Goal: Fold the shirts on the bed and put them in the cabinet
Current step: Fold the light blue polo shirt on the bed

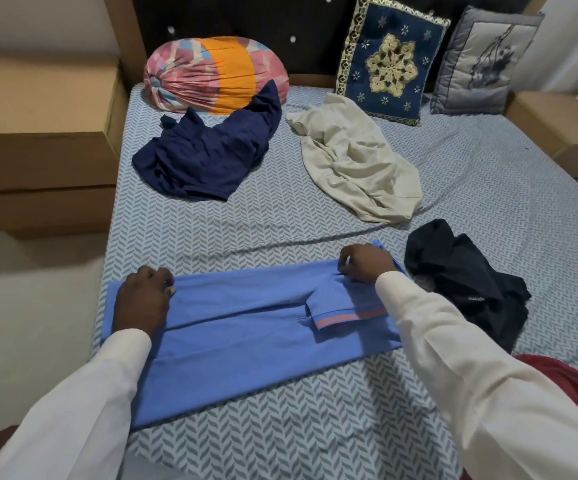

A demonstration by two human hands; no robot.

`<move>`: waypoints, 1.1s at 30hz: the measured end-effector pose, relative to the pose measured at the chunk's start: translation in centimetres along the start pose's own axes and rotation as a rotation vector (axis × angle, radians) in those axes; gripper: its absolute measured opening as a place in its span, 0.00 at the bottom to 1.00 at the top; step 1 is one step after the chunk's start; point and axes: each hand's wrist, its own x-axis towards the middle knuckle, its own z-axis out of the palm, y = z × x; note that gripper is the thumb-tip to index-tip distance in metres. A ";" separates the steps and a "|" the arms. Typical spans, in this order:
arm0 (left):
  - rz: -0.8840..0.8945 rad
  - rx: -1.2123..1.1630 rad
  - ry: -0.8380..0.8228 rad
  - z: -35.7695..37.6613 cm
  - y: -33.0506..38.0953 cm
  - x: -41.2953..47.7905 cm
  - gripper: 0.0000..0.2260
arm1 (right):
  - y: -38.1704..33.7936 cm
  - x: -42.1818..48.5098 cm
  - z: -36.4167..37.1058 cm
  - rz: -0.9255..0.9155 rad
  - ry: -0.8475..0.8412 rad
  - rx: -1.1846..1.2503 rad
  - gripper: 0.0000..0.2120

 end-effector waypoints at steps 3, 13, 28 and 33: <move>0.005 0.014 0.048 0.2 -0.2 0.1 0.02 | 0.0 0.3 0.4 -0.067 0.063 -0.067 0.05; -0.008 0.122 0.045 0.1 0.3 0.4 0.03 | -0.4 1.0 0.0 -0.182 -0.010 -0.200 0.11; -0.045 -0.014 0.174 1.0 -0.6 -0.4 0.05 | -0.2 0.7 -0.1 -0.191 -0.040 -0.277 0.13; -0.056 0.033 0.155 0.9 -0.3 -0.2 0.06 | -0.2 1.0 -2.1 -0.127 -0.006 -0.180 0.11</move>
